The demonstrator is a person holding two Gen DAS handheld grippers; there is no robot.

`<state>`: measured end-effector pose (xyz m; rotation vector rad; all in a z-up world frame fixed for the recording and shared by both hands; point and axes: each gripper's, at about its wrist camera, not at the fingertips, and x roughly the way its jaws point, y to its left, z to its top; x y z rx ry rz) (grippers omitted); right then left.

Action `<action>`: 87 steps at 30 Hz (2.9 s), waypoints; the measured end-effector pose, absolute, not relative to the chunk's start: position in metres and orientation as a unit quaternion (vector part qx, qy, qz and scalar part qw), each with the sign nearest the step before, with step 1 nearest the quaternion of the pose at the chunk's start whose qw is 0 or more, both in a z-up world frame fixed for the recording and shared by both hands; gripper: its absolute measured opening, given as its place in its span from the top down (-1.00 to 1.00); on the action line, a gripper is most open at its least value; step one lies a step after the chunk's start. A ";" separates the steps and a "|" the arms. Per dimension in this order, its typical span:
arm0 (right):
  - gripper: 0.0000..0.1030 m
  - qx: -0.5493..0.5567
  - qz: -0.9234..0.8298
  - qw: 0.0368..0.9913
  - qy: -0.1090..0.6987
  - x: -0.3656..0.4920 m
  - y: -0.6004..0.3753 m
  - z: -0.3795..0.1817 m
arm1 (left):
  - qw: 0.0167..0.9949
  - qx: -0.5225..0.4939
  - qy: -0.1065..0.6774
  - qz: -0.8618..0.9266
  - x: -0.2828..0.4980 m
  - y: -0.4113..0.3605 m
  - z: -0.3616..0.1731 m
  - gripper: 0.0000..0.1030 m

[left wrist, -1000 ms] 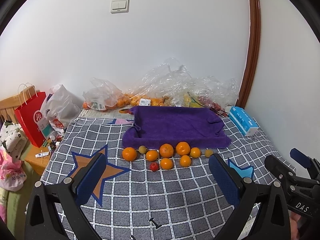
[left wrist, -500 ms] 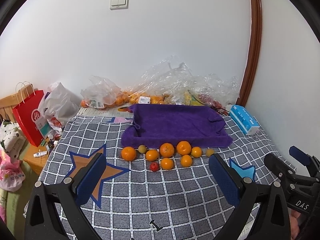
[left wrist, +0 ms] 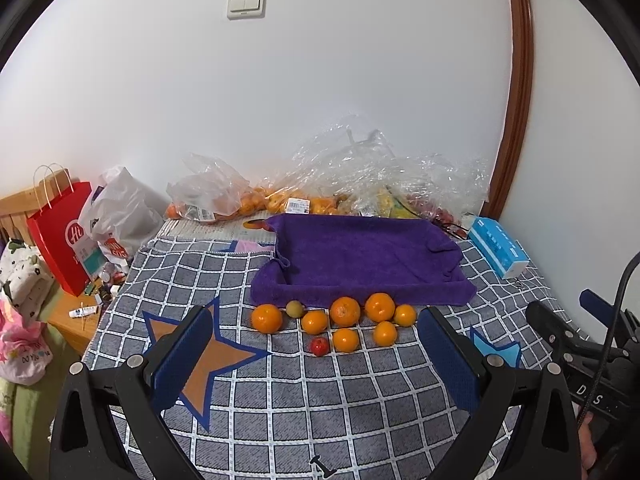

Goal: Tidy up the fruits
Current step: 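Lower the right gripper onto the small yellow fruit and close it, then close the left gripper on the large orange at the row's end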

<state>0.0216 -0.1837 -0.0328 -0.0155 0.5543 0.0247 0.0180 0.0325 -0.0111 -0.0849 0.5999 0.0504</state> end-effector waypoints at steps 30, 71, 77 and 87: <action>-0.24 0.019 0.073 0.913 0.402 0.156 -0.189 -0.162 | 0.918 -0.075 0.388 0.045 0.119 0.097 -0.116 -0.91; 0.46 0.020 0.100 0.912 0.398 0.147 -0.198 -0.165 | 0.897 -0.093 0.432 0.031 0.159 0.099 -0.156 0.23; 0.46 0.014 0.096 0.918 0.384 0.131 -0.195 -0.146 | 0.900 -0.096 0.423 0.030 0.138 0.098 -0.143 0.23; 0.46 0.024 0.095 0.931 0.350 0.102 -0.194 -0.108 | 0.909 -0.104 0.404 0.015 0.100 0.089 -0.106 0.23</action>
